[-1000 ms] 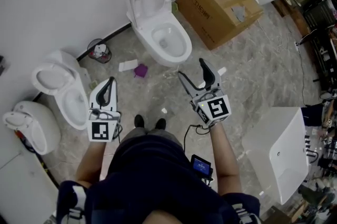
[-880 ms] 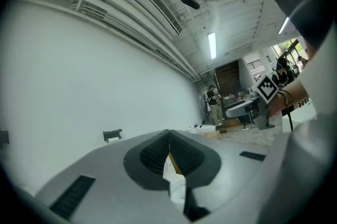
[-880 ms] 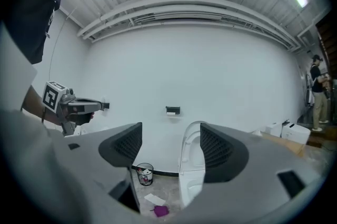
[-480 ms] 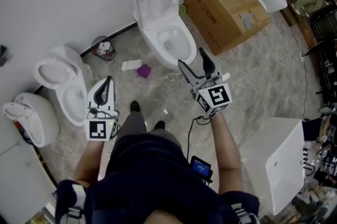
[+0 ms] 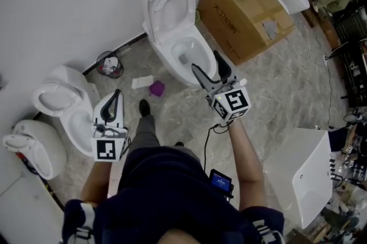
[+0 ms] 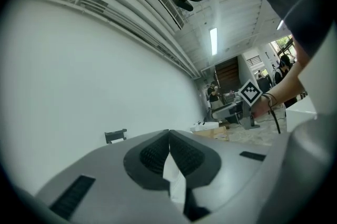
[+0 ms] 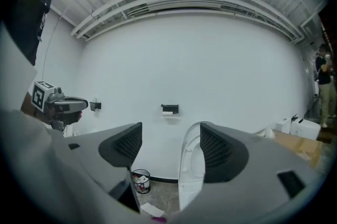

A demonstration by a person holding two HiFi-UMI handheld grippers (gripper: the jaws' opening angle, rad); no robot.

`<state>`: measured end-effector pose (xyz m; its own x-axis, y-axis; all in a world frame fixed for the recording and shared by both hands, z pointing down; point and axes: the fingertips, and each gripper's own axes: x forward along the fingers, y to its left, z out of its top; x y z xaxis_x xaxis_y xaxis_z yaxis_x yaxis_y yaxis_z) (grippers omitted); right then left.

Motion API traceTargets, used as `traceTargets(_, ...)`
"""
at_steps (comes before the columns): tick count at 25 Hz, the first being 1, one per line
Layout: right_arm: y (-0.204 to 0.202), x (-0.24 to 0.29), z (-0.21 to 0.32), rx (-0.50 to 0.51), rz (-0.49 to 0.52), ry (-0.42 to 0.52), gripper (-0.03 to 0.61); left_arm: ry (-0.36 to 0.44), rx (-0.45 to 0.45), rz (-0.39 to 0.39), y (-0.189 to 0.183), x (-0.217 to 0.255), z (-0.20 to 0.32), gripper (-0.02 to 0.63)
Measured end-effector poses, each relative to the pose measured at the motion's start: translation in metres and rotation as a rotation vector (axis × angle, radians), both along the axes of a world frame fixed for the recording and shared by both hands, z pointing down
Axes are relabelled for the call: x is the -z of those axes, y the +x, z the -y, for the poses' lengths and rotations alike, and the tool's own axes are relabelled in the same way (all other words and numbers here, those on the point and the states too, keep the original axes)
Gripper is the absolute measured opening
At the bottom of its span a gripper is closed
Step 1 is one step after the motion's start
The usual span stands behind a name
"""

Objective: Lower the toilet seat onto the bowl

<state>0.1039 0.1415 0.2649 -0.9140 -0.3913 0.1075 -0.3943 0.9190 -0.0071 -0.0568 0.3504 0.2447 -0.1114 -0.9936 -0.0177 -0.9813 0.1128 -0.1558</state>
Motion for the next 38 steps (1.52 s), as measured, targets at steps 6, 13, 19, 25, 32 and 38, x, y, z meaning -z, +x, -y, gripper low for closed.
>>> traceTargets(6,-0.1,-0.016,0.072,-0.06,-0.009,-0.046,0.342,-0.034,-0.072,-0.028,-0.097,-0.008,0.057,0.026)
traceTargets(13,-0.183,-0.035,0.137,-0.129,-0.027,-0.096,0.342,-0.072,-0.155,-0.031,-0.174,-0.015,0.105,0.026)
traceTargets(19,-0.222,-0.053,0.187,-0.141,0.029,-0.236,0.342,-0.107,-0.137,-0.03,-0.204,-0.023,0.129,0.026)
traceTargets(25,-0.243,-0.082,0.245,-0.145,0.116,-0.437,0.342,-0.124,-0.042,-0.037,-0.22,-0.028,0.145,0.025)
traceTargets(32,-0.266,-0.112,0.303,-0.14,0.201,-0.62,0.342,-0.165,0.061,-0.047,-0.231,-0.034,0.165,0.026)
traceTargets(38,-0.278,-0.132,0.338,-0.169,0.298,-0.768,0.342,-0.183,0.086,-0.039,-0.231,-0.035,0.178,0.026)
